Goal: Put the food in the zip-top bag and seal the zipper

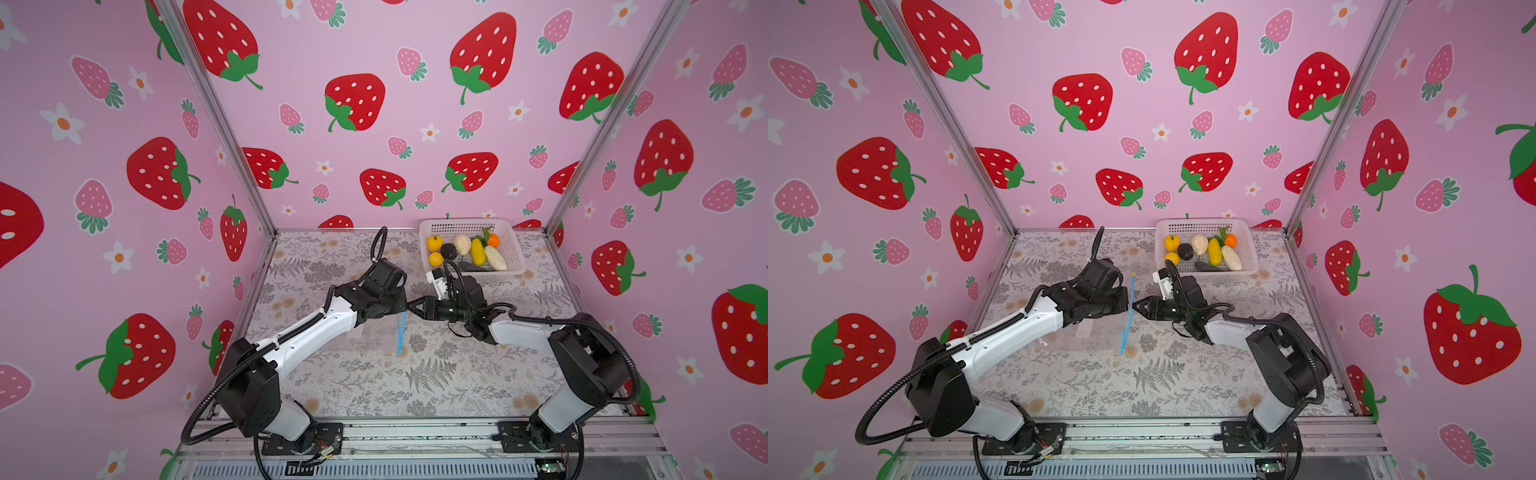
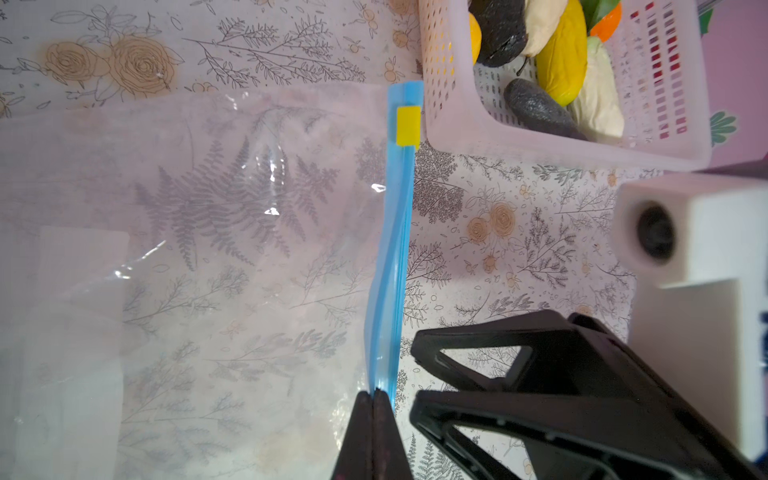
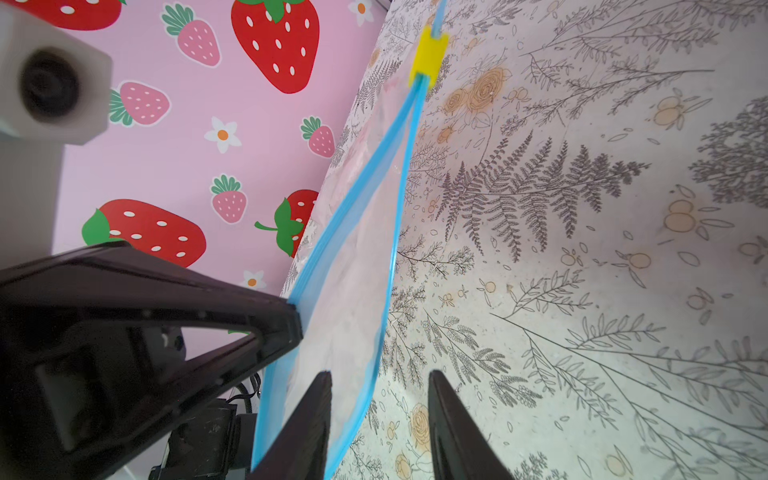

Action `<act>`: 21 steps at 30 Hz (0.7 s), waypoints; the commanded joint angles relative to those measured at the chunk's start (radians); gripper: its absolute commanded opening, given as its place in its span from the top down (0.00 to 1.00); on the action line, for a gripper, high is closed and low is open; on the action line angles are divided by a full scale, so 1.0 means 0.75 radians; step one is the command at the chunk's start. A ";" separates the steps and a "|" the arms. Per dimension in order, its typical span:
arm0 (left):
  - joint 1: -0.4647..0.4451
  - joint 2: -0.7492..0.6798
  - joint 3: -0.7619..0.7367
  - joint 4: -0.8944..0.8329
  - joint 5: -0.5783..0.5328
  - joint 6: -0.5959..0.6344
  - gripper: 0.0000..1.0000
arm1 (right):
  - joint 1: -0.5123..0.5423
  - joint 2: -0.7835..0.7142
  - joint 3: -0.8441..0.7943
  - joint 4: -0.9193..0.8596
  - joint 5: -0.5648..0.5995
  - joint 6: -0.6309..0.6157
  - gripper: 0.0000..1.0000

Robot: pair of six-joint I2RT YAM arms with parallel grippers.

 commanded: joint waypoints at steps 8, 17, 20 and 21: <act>-0.021 -0.057 0.069 -0.085 -0.080 -0.022 1.00 | 0.014 0.122 0.085 0.030 -0.018 0.014 0.68; -0.021 -0.110 0.071 -0.129 -0.092 -0.025 1.00 | -0.009 0.151 0.120 -0.028 -0.001 -0.028 0.70; -0.020 -0.127 0.076 -0.141 -0.083 -0.027 1.00 | -0.010 0.157 0.135 -0.047 0.006 -0.040 0.70; -0.020 -0.131 0.082 -0.146 -0.077 -0.026 1.00 | -0.012 0.160 0.138 -0.052 0.007 -0.042 0.70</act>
